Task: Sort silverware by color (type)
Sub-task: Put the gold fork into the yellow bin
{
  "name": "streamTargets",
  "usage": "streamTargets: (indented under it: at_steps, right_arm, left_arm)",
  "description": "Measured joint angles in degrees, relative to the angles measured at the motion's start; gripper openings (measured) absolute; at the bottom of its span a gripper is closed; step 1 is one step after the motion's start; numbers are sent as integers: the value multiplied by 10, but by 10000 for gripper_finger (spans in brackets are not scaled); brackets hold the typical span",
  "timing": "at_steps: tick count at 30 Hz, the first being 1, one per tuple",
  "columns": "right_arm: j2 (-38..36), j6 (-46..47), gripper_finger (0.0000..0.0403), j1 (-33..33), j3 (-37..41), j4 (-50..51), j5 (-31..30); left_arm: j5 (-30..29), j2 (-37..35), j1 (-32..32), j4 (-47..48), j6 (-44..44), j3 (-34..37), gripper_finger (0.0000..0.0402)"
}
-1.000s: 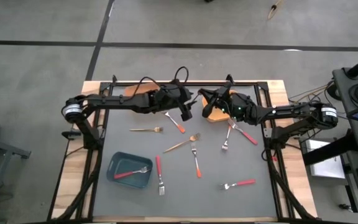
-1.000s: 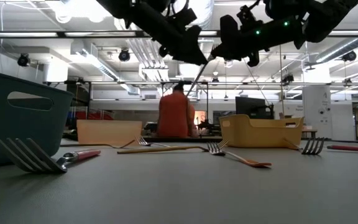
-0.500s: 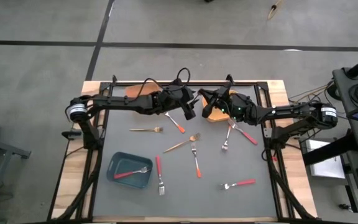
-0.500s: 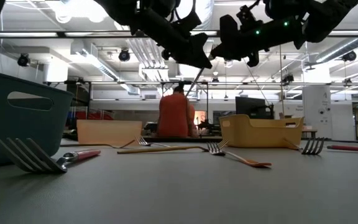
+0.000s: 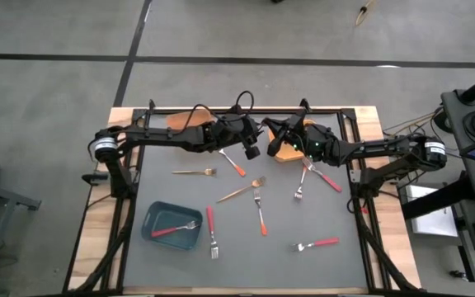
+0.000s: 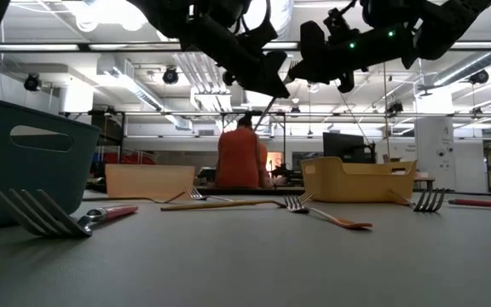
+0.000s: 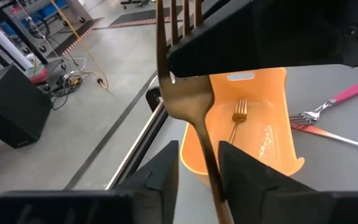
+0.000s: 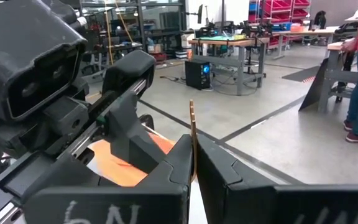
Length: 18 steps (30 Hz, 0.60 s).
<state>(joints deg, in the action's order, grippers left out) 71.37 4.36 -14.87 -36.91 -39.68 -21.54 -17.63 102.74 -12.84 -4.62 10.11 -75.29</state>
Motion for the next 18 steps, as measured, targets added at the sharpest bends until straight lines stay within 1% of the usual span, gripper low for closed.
streamTargets:
  at_steps: [6,10,18]
  right_arm:
    - [0,-1,9,0,0,-1,3]
    - [0,-2,9,0,0,-1,3]
    - [0,-5,9,0,0,0,2]
  left_arm:
    - [0,0,0,0,1,0,38]
    - [-5,0,0,-3,-1,0,9]
    - [-5,0,-1,-4,-1,0,2]
